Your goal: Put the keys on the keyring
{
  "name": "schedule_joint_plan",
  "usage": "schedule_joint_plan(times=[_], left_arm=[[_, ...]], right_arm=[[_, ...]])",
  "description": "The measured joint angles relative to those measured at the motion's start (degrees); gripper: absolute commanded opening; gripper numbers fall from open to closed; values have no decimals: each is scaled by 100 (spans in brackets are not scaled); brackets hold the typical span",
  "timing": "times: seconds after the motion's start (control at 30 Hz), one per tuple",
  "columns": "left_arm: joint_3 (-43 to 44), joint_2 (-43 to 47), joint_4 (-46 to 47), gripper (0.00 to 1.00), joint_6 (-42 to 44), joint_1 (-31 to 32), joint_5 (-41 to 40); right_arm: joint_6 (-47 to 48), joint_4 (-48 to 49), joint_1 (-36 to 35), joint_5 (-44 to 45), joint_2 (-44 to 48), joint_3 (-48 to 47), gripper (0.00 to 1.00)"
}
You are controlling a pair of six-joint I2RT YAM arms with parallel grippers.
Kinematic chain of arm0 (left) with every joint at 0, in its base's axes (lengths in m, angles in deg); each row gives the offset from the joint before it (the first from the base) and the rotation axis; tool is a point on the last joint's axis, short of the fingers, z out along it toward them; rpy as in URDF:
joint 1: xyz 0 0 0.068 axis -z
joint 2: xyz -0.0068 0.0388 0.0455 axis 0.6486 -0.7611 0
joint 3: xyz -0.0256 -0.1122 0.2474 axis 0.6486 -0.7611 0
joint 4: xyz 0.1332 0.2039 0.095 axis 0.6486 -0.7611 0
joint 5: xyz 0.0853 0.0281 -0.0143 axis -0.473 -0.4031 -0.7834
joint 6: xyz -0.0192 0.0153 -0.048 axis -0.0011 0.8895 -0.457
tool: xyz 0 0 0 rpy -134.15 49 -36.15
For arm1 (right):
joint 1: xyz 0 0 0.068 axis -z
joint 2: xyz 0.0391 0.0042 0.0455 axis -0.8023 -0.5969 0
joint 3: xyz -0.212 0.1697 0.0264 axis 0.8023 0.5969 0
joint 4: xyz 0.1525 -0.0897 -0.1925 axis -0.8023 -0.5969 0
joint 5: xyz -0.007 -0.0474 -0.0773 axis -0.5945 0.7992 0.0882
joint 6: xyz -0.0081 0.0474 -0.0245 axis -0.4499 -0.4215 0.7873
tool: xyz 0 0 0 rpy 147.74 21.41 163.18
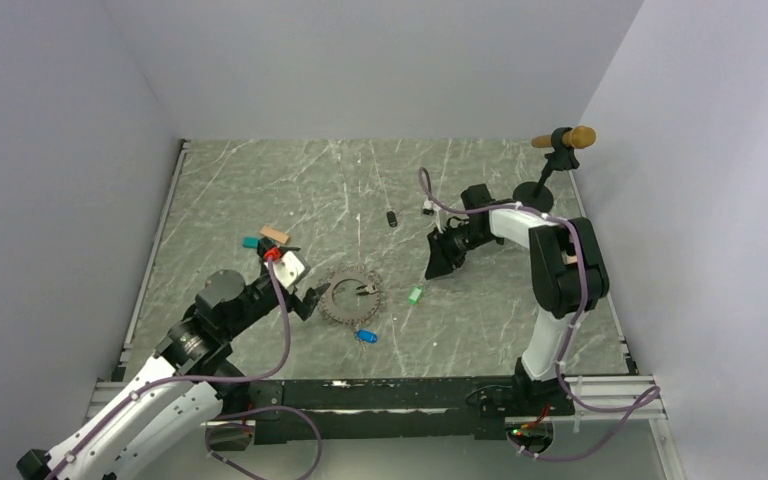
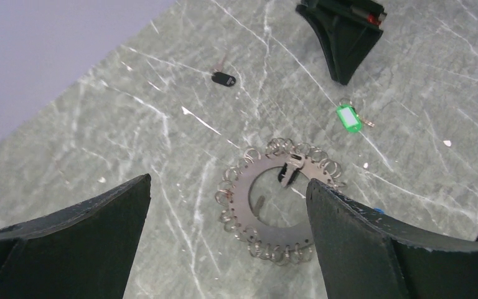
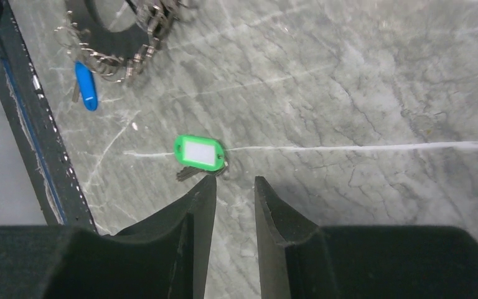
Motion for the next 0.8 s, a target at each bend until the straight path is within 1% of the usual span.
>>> schedule_joint_plan(times=[0.07, 0.1, 0.13, 0.17, 0.2, 0.23, 0.27, 0.33, 0.4, 0.43, 0.5, 0.57, 0.7, 0.8], left_arm=[[17, -219, 4, 99, -216, -68, 107], [50, -367, -15, 99, -337, -101, 162], [129, -592, -70, 100, -533, -146, 258], [232, -850, -125, 99, -708, -188, 352], [341, -1093, -166, 99, -890, -227, 452], [463, -1351, -216, 99, -1067, -260, 577], [584, -1602, -271, 99, -1235, -284, 706], [774, -2013, -391, 99, -1521, -317, 962], [907, -2323, -525, 98, -1714, -319, 1182], [966, -2483, -575, 94, -1832, -319, 1287], [1036, -2774, -654, 83, -2094, -319, 1408], [1038, -3069, -691, 73, -2470, -321, 1464], [1036, -3700, -737, 64, -3296, -240, 1384], [1038, -4072, -793, 57, -3836, 109, 1040]], right_arm=[[122, -37, 7, -2, 260, 0, 35], [192, -39, 7, -4, 483, 0, 38], [273, -33, 7, -4, 761, 0, 46], [345, -15, 7, -7, 1082, 7, 66], [385, 17, 7, -11, 1353, 11, 78], [424, 144, 7, -24, 1725, 57, 95], [380, 313, 11, -57, 2070, 122, 99], [46, 684, 26, -407, 2677, 175, 100], [-116, 879, 28, -1001, 2841, 61, 99], [-68, 861, 15, -1248, 2789, -24, 99], [52, 815, -33, -1545, 2555, -83, 98], [74, 774, -66, -1644, 2347, 61, 98], [52, 710, -81, -1657, 2352, 378, 98], [63, 713, -81, -1617, 2415, 385, 98]])
